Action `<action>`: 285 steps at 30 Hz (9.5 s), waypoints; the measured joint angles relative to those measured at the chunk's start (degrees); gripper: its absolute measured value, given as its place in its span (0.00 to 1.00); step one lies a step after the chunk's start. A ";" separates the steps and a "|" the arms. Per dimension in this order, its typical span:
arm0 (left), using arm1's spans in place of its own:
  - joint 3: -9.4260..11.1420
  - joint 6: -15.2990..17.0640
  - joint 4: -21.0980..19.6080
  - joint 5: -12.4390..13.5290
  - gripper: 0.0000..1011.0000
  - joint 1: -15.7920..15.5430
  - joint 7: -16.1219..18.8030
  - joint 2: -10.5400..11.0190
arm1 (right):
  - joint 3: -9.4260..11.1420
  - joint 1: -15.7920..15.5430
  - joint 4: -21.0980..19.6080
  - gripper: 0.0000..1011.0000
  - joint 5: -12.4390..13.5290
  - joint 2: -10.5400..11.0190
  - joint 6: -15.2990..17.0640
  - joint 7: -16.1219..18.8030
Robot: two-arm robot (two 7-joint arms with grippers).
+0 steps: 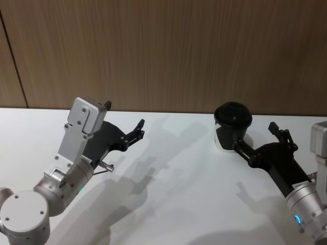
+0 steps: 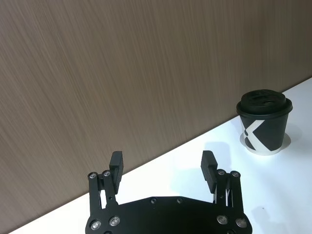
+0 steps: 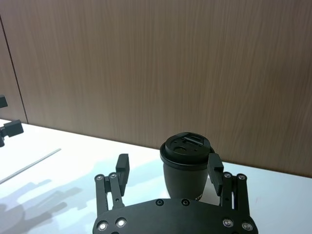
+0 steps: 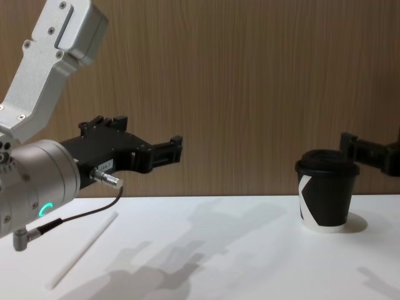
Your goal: Pick up the straw with one hand, pass it to the other hand, and insert it into the cup.
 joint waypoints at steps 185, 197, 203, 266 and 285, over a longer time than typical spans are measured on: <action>-15.16 25.24 -5.50 -5.72 0.99 13.56 11.21 -13.13 | 0.00 0.00 0.00 0.99 0.00 0.00 0.00 0.00; -15.44 27.30 -5.41 -5.52 0.99 12.92 10.70 -13.15 | 0.00 0.00 0.00 0.99 0.00 0.00 0.00 0.00; -15.38 28.89 -5.63 -5.17 0.99 12.57 10.53 -12.92 | 0.00 0.00 0.00 0.99 0.00 0.00 0.00 0.00; -18.03 31.67 -4.79 -4.67 0.85 12.51 9.91 -17.07 | 0.00 0.00 0.00 0.99 0.00 0.00 0.00 0.00; -18.14 31.76 -4.89 -4.63 0.71 12.68 10.05 -17.41 | 0.00 0.00 0.00 0.99 0.00 0.00 0.00 0.00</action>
